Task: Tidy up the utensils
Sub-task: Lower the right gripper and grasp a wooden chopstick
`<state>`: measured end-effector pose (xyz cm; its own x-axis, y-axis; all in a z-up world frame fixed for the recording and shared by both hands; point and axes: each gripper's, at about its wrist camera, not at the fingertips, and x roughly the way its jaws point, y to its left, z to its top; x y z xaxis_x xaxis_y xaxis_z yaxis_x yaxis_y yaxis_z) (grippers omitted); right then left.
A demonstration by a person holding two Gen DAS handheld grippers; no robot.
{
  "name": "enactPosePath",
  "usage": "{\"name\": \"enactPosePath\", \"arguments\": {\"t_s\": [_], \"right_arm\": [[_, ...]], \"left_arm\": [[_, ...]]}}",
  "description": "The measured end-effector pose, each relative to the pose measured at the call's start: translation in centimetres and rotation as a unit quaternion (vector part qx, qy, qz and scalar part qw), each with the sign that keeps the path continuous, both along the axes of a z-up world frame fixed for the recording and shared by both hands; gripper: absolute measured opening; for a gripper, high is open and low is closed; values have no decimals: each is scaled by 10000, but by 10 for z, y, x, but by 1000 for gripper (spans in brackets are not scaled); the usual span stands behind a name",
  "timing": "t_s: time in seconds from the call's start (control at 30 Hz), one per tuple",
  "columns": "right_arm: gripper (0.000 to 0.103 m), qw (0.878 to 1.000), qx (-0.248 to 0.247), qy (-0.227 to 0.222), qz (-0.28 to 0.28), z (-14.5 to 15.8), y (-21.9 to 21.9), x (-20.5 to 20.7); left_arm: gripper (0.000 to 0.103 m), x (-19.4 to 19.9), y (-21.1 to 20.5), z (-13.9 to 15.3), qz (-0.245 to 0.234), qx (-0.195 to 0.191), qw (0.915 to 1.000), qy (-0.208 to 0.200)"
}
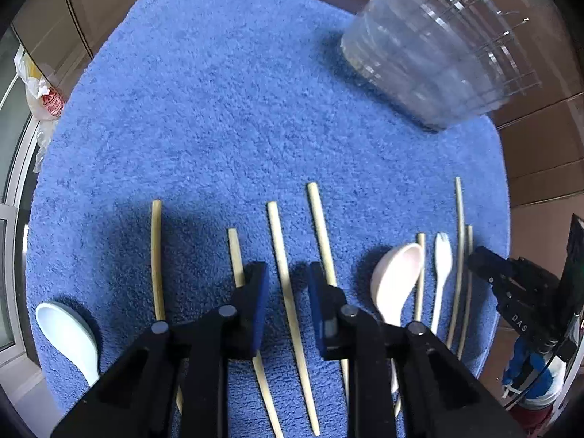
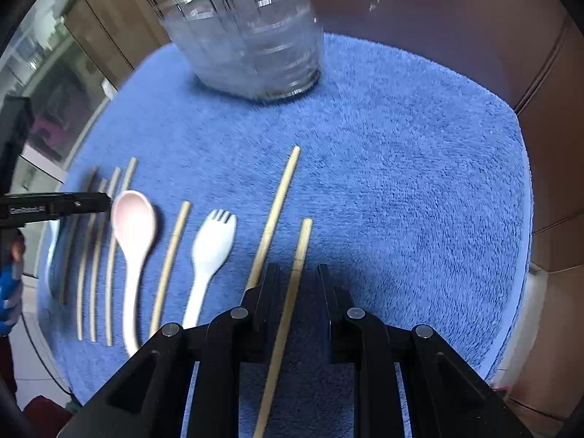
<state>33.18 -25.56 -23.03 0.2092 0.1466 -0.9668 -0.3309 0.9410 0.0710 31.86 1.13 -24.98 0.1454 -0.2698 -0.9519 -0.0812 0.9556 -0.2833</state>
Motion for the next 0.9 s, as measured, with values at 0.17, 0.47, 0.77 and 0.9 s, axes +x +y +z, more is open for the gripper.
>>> {"name": "enactPosePath", "arguments": {"t_s": [0.17,0.47,0.77,0.9], "right_arm": [[20,9993,-340,115,66,-6,14,10],[8,9965,-774,276,117,-7,40,15],[6,9992,-284,-248,-91,26,24,-22],[6,9955,220,-923,-58,63,9,-53]], "left_arm": [[14,5,-5,-2,58,186,9998,69],[5,11,-14,-5,329,352,9987,188],[4,-23,4,21,459,32,9982,-378],[4,-49,11,57,348,-43,9929,-1135]]}}
